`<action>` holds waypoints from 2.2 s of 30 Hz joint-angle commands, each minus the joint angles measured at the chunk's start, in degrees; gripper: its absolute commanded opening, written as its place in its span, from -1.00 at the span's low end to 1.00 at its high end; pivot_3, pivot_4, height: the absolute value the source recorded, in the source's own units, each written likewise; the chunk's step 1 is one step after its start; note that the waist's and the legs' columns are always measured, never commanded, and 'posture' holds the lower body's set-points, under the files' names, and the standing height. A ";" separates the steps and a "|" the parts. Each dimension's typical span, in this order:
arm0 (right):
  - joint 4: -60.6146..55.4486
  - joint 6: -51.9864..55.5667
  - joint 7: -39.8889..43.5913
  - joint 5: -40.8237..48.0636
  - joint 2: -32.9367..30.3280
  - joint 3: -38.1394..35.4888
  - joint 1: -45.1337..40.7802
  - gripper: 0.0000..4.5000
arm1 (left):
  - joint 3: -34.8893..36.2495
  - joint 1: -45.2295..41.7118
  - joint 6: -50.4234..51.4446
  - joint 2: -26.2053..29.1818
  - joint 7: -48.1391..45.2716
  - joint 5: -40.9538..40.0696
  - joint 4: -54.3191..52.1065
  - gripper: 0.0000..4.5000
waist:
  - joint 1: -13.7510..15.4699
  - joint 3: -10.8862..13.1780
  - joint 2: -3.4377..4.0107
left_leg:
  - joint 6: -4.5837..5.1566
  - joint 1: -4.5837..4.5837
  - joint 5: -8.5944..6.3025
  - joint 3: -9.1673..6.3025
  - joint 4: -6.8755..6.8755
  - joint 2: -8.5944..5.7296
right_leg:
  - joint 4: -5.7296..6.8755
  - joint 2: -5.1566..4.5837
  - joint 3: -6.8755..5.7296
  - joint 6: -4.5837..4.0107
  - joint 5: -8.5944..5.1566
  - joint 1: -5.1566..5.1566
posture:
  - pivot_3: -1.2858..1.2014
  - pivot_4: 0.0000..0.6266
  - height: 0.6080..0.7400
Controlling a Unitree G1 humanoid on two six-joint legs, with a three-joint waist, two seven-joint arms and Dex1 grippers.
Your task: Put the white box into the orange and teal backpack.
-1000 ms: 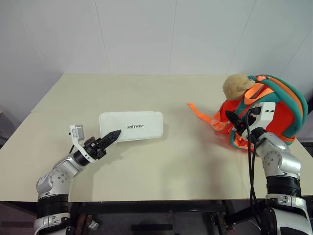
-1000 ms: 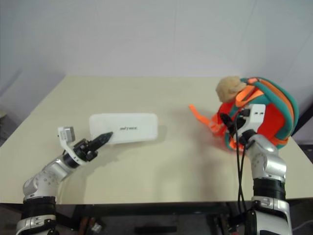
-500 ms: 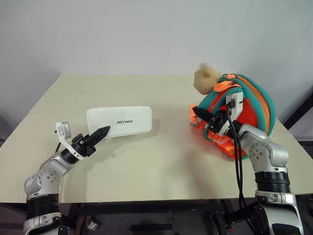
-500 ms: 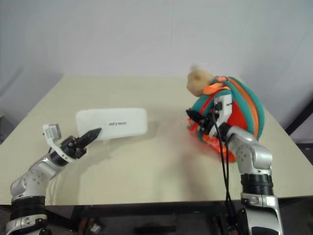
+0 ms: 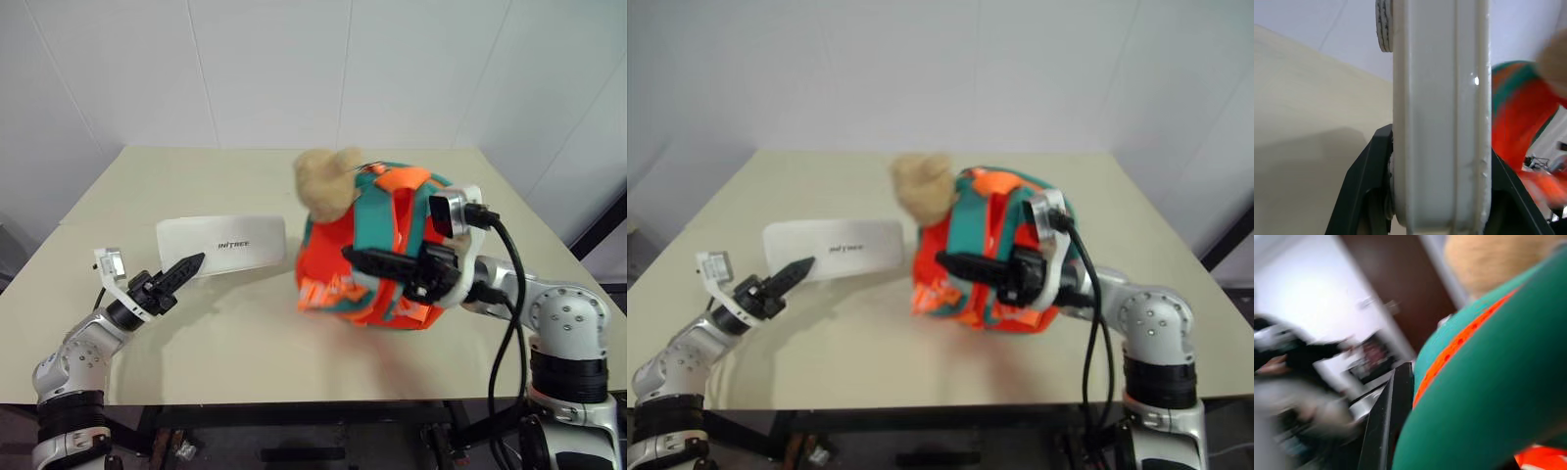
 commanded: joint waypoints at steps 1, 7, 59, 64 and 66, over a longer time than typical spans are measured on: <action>-2.90 3.79 0.93 7.20 -4.67 -0.31 2.80 -0.75 | 1.69 -1.47 -2.36 1.86 -1.13 -0.22 1.14 -0.37 | 0.12 -0.01 -0.03 | 0.01 0.00 0.00 0.00 0.00 0.00 | -0.02 -0.01 0.00 -0.01 0.00 0.01 | 0.03 -0.52 1.00; -2.23 1.84 8.06 -3.41 -11.14 3.51 7.21 -0.75 | 1.47 -1.06 -3.18 2.14 -1.61 -0.29 2.14 -0.37 | 0.09 -0.01 -0.04 | 0.08 -0.03 -0.05 0.00 0.08 -0.04 | -0.11 -0.04 0.00 -0.06 -0.03 0.04 | 0.03 -0.52 1.00; -0.09 -12.54 11.01 -27.22 -3.04 11.20 9.62 -0.75 | 2.44 -3.66 23.67 4.64 11.20 -38.42 -21.64 -0.37 | -0.09 -0.04 -0.16 | 0.05 0.02 -0.06 0.00 0.22 -0.04 | -0.10 0.00 0.03 -0.08 -0.03 0.14 | 0.03 -0.52 1.00; -0.48 -12.48 10.68 -27.26 -2.77 10.96 9.86 -0.75 | -3.21 -3.15 24.22 7.42 5.92 -32.52 -22.23 -0.37 | -0.10 -0.04 -0.16 | 0.04 0.03 -0.06 0.00 0.22 -0.04 | -0.11 0.00 0.03 -0.11 -0.05 0.13 | 0.03 -0.52 1.00; -0.65 -12.48 10.50 -27.29 -2.70 10.85 9.99 -0.75 | -3.75 -3.16 23.71 7.70 4.90 -31.69 -22.00 -0.37 | -0.07 -0.04 -0.16 | 0.04 0.02 -0.06 0.00 0.22 -0.04 | -0.12 -0.01 0.03 -0.30 -0.15 0.13 | 0.03 -0.52 1.00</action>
